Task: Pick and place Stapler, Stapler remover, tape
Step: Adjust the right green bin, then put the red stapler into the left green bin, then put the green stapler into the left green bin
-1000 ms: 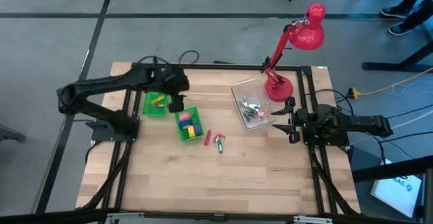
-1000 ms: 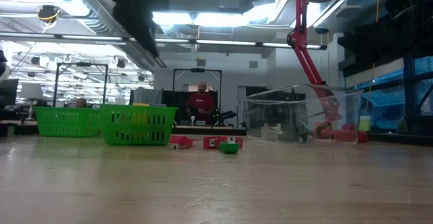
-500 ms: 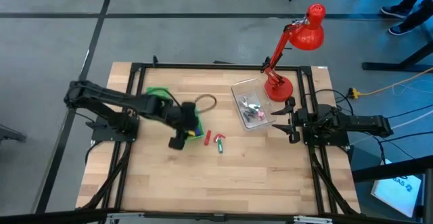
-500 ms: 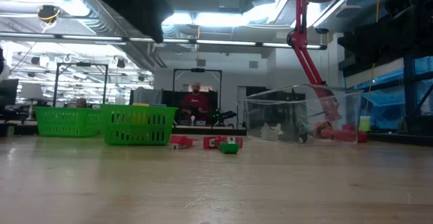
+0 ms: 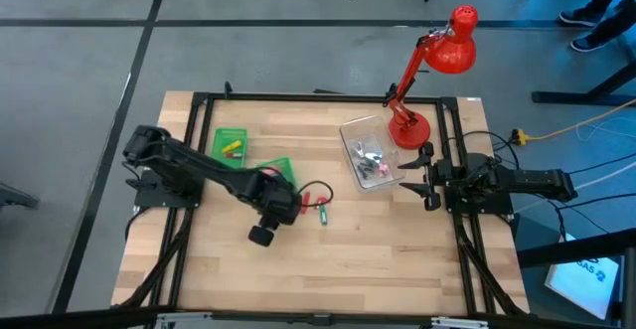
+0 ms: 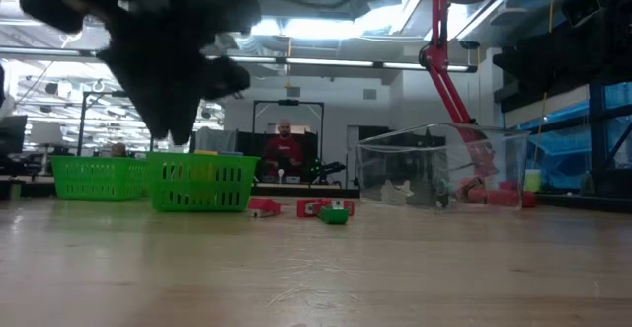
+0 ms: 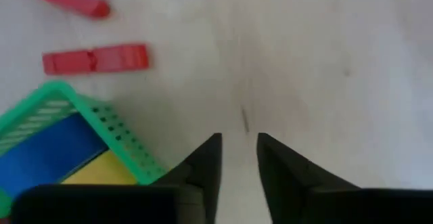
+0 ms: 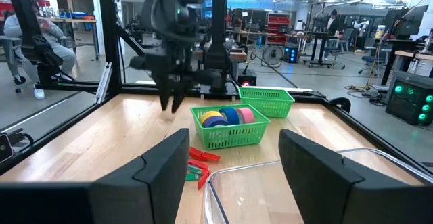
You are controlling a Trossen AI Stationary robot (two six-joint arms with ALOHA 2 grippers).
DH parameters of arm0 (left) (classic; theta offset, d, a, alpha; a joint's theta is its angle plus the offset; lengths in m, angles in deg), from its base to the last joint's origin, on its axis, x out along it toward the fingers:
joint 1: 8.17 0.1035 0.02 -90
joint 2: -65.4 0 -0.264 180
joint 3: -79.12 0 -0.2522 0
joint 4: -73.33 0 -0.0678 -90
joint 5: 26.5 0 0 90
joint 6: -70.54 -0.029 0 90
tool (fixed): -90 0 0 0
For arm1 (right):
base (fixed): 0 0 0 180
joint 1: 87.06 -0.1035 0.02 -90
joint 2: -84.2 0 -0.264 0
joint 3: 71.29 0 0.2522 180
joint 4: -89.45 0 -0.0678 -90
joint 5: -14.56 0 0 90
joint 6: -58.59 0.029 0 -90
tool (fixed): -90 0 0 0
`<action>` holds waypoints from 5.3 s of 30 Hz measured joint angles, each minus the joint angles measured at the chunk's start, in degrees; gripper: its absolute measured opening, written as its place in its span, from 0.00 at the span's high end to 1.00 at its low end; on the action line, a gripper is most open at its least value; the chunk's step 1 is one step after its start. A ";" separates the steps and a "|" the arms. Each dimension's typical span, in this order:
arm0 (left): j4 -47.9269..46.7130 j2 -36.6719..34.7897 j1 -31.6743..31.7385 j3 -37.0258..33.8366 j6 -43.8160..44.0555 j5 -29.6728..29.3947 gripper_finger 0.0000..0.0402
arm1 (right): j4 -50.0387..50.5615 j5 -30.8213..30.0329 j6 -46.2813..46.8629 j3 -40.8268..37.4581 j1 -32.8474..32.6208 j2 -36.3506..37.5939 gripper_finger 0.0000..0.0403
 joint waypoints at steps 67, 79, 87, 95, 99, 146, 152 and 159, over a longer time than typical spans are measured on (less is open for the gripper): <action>10.45 8.66 5.33 3.06 59.83 -15.81 0.39 | 0.00 0.00 -0.01 0.00 -0.01 -0.01 0.42; 15.00 15.95 5.40 3.35 57.41 -12.76 0.43 | 0.01 0.00 0.00 0.00 -0.01 0.00 0.42; 12.09 15.71 5.41 3.28 55.02 -13.83 0.74 | 0.00 0.00 0.00 0.00 0.00 -0.02 0.42; 9.11 14.35 5.39 2.98 51.64 -13.28 0.84 | 0.00 0.00 -0.02 0.00 -0.01 -0.02 0.42; 6.51 10.79 5.56 2.84 50.74 -13.36 0.84 | 0.00 0.00 -0.02 0.00 0.01 0.00 0.42; -33.12 -17.91 42.43 -10.01 21.64 -11.38 0.80 | 0.00 0.00 -0.01 0.00 0.00 -0.01 0.42; -27.52 -17.91 44.37 -12.12 21.80 -13.06 0.76 | 0.02 0.00 -0.02 0.00 0.00 -0.02 0.42; -26.92 -17.91 45.59 -12.04 22.06 -16.97 0.67 | 0.00 0.00 -0.02 0.00 0.01 -0.02 0.42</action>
